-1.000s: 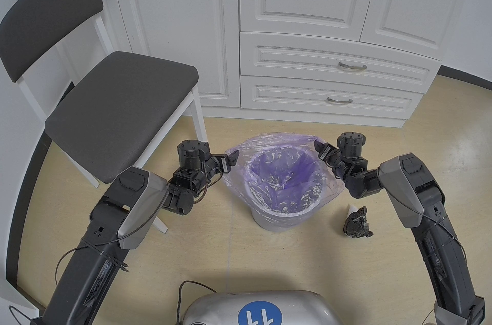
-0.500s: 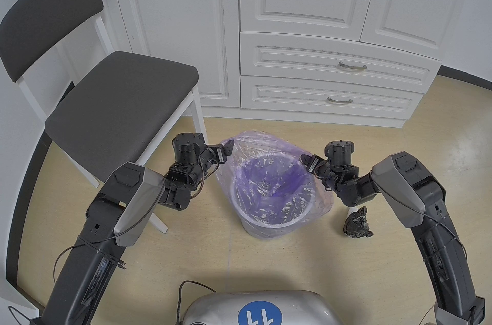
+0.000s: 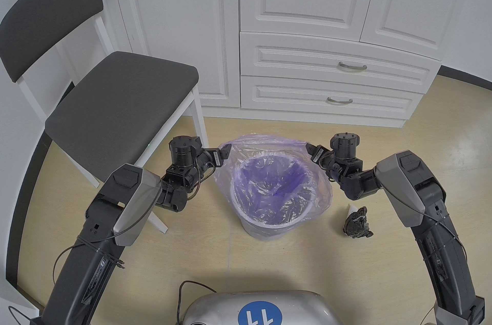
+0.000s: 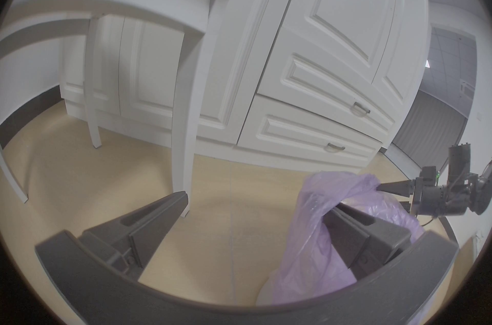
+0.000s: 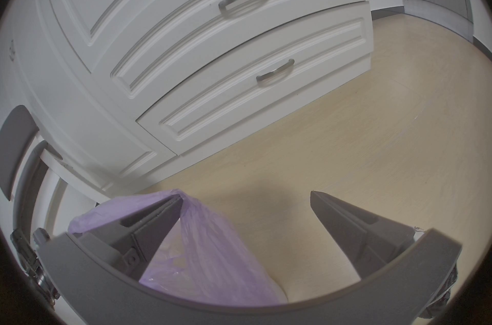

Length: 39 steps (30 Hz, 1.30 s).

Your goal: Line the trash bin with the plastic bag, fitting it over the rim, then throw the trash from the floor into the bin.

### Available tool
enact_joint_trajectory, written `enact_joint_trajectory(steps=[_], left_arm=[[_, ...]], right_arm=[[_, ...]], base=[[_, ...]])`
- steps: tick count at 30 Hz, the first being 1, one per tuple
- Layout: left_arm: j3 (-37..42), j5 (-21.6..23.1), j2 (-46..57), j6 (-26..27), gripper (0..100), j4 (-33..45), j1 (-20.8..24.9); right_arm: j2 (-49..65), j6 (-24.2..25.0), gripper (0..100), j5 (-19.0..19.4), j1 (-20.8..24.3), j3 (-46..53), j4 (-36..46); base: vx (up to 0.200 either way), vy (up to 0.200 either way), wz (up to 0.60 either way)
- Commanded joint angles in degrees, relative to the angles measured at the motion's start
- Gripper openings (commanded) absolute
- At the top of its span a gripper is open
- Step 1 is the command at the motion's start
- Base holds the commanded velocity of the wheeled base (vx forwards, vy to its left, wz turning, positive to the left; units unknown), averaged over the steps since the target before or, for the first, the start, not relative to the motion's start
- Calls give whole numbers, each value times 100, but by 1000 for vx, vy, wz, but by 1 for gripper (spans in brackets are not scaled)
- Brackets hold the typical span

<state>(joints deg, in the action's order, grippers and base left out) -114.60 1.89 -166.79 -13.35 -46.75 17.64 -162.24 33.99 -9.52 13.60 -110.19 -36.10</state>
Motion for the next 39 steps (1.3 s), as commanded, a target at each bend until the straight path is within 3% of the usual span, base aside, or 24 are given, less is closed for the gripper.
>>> enact_joint_trajectory(steps=[1, 12, 20, 26, 28, 32, 39], left_arm=[[1, 66, -213, -10, 100, 26, -94], [1, -22, -714, -10, 100, -27, 38], [1, -136, -714, 8, 100, 421, 240], [1, -180, -618, -1, 100, 351, 249], [17, -365, -407, 52, 100, 307, 249], [940, -409, 323, 131, 100, 281, 214], [1836, -409, 745, 157, 100, 175, 196]], right_arm=[[-281, -6, 100, 3, -68, -249, 129], [-457, -112, 100, 3, -86, -292, 358], [-457, -182, 100, -50, -165, -372, 349], [167, -191, 100, -103, -350, -73, 454], [571, -226, 100, -103, -359, 261, 894], [1186, -331, 100, -120, -359, 639, 1553], [1652, -947, 100, -155, -446, 1325, 1615]], base=[[0, 0, 0], [0, 0, 0], [0, 0, 0], [0, 0, 0], [0, 0, 0], [0, 0, 0], [0, 0, 0]])
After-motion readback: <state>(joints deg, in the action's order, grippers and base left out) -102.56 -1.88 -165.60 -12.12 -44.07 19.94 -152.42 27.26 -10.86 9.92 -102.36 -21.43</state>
